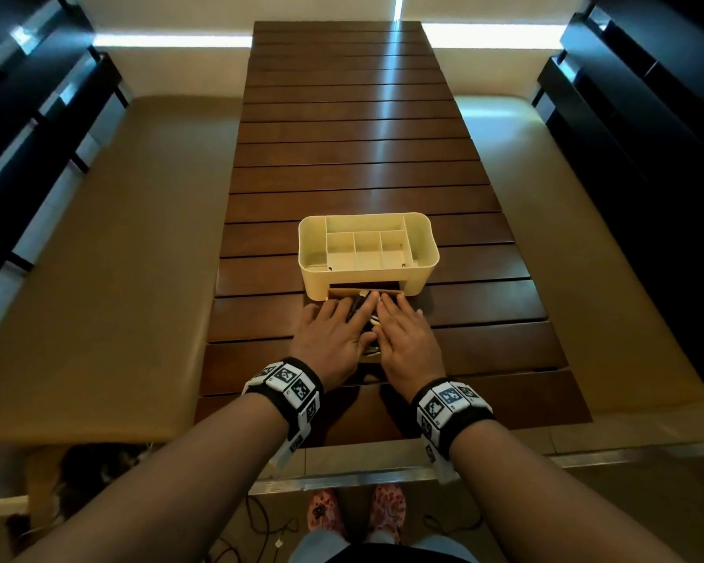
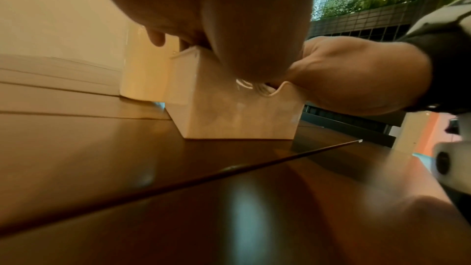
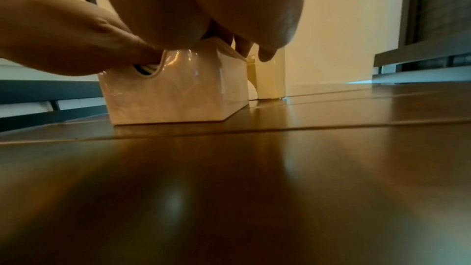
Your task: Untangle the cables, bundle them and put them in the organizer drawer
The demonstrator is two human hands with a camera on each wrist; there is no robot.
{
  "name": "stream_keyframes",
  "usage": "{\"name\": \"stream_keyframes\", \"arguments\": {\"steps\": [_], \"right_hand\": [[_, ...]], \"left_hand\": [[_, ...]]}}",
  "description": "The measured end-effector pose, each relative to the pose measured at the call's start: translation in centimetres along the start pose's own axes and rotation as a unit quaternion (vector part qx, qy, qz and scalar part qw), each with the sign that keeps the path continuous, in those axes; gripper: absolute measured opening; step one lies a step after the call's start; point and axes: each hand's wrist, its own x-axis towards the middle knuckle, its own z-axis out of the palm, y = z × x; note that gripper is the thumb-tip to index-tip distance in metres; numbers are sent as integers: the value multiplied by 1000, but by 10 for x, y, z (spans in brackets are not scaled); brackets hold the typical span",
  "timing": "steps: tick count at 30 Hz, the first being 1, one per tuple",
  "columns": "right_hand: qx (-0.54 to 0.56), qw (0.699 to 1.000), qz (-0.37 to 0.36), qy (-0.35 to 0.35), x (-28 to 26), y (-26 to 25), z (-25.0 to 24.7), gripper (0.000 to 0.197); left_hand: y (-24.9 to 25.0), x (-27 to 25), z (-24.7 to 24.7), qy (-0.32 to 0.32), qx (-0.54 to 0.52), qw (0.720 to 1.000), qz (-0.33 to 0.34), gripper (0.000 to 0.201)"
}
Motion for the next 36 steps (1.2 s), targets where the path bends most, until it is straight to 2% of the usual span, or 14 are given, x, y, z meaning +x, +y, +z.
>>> {"name": "stream_keyframes", "arguments": {"steps": [3, 5, 7, 10, 11, 12, 15, 17, 19, 22, 26, 30, 33, 36], "right_hand": [[27, 996, 9, -79, 1, -1, -10, 52], [151, 981, 52, -107, 7, 0, -19, 49], [220, 969, 75, -85, 8, 4, -22, 46], [215, 970, 109, -11, 2, 10, -18, 44], [217, 969, 120, -5, 2, 11, -17, 44], [201, 972, 121, -12, 2, 12, -17, 44], [60, 992, 84, -69, 2, 16, -17, 47], [-7, 993, 70, -91, 1, 17, -18, 50], [-41, 992, 66, -102, -1, 15, -17, 51], [-83, 988, 55, -117, -3, 15, -18, 53], [-91, 987, 41, -123, -2, 17, -21, 53], [-52, 989, 29, -135, 1, 22, -21, 56], [-44, 992, 12, -119, 2, 23, -20, 69], [-46, 994, 19, -96, 0, 20, -18, 70]], "left_hand": [[6, 4, -4, -11, 6, 1000, -21, 56], [8, 6, -6, -14, 4, 999, -29, 54], [8, 4, -6, -15, -8, 999, -36, 54], [6, 2, -2, -11, -37, 998, -41, 54], [6, 1, -2, -12, -43, 998, -43, 55], [6, 1, -2, -14, -47, 998, -45, 55], [6, 0, -2, -28, -50, 997, -54, 58], [7, -1, -1, -28, -35, 997, -56, 65], [5, -3, 0, -29, -36, 998, -50, 72], [2, -3, 5, -17, -50, 998, -28, 69], [0, -2, 8, 3, -60, 998, -1, 65], [-2, 2, 2, -23, -31, 998, 40, 63], [-1, 5, -5, -34, -35, 997, 53, 59], [-3, 7, -7, -29, -37, 998, 48, 55]]}}
